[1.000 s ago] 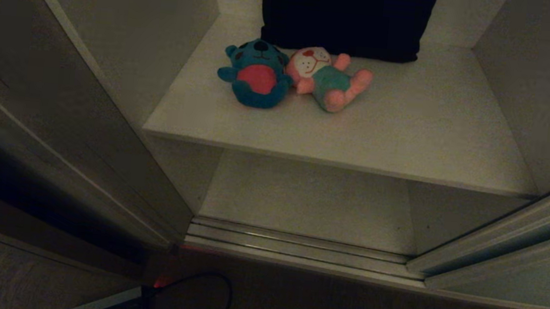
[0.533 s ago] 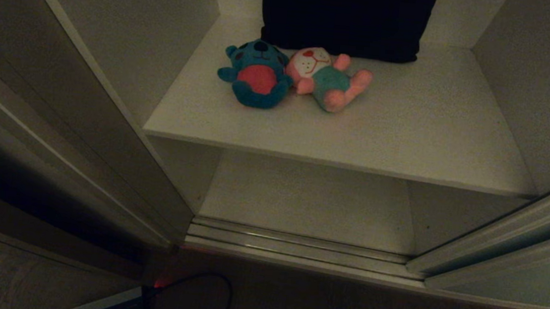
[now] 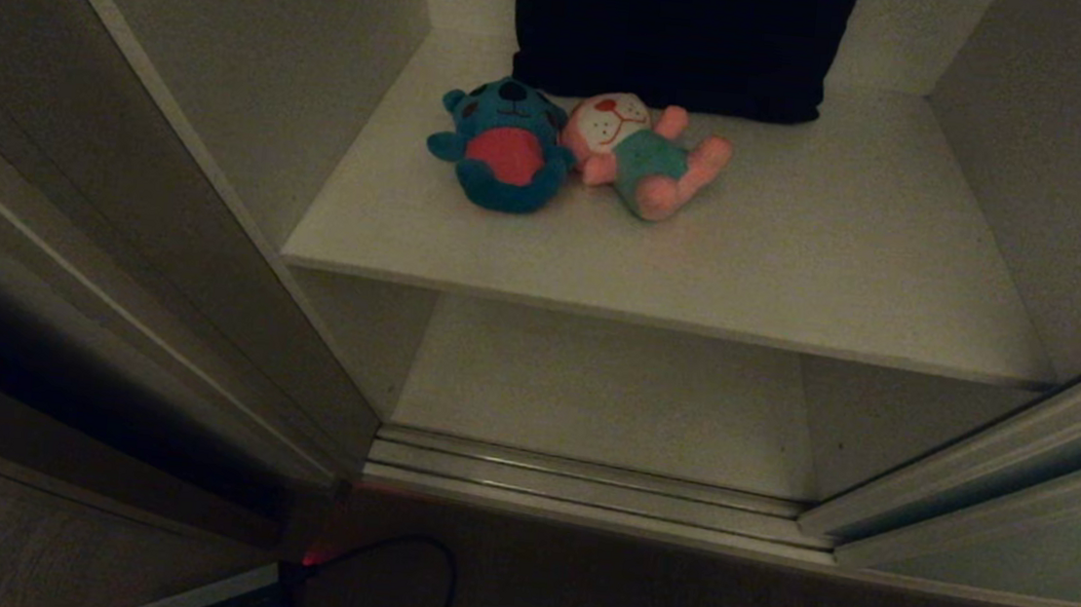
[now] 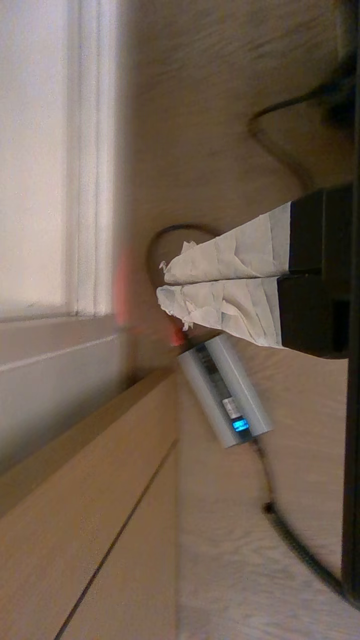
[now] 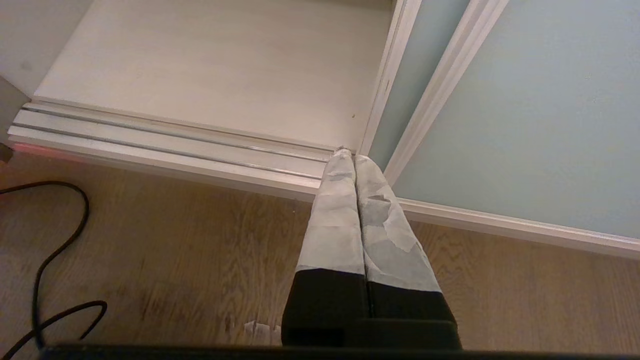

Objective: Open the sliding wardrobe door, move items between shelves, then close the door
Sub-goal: Close the door

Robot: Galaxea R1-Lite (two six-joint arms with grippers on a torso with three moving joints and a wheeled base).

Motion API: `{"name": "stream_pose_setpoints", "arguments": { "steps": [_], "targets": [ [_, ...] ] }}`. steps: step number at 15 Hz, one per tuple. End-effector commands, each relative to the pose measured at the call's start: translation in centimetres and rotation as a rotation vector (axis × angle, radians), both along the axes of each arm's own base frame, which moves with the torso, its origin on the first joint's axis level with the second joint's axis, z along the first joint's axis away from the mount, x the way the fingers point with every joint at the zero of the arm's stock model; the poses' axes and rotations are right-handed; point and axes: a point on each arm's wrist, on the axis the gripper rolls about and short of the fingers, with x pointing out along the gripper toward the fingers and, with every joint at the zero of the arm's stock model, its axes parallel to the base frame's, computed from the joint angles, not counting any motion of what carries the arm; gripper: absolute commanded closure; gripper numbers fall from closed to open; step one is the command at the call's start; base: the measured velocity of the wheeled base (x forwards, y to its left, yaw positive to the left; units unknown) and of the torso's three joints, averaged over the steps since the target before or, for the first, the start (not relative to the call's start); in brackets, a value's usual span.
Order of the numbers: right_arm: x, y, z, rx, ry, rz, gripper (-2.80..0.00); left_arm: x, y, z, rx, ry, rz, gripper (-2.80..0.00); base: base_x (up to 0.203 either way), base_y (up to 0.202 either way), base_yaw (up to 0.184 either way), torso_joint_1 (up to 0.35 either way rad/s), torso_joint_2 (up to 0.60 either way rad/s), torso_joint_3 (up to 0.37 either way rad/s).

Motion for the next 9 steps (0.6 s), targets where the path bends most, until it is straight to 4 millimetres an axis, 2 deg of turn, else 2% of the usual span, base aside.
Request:
{"name": "stream_pose_setpoints", "arguments": {
  "steps": [1, 9],
  "targets": [
    [0.03, 0.0, -0.08, 0.0, 0.003, 0.0, 0.0, 0.25, 0.02, -0.9, -0.007, -0.016, 0.01, 0.0, 0.0, 0.0, 0.0, 0.0, 0.0, 0.0],
    [0.02, 0.0, -0.09, 0.0, 0.002, 0.001, 0.0, 0.27, 0.03, -0.86, -0.011, -0.019, 0.016, 0.0, 0.0, 0.0, 0.0, 0.0, 0.0, 0.0]
  ]
}}
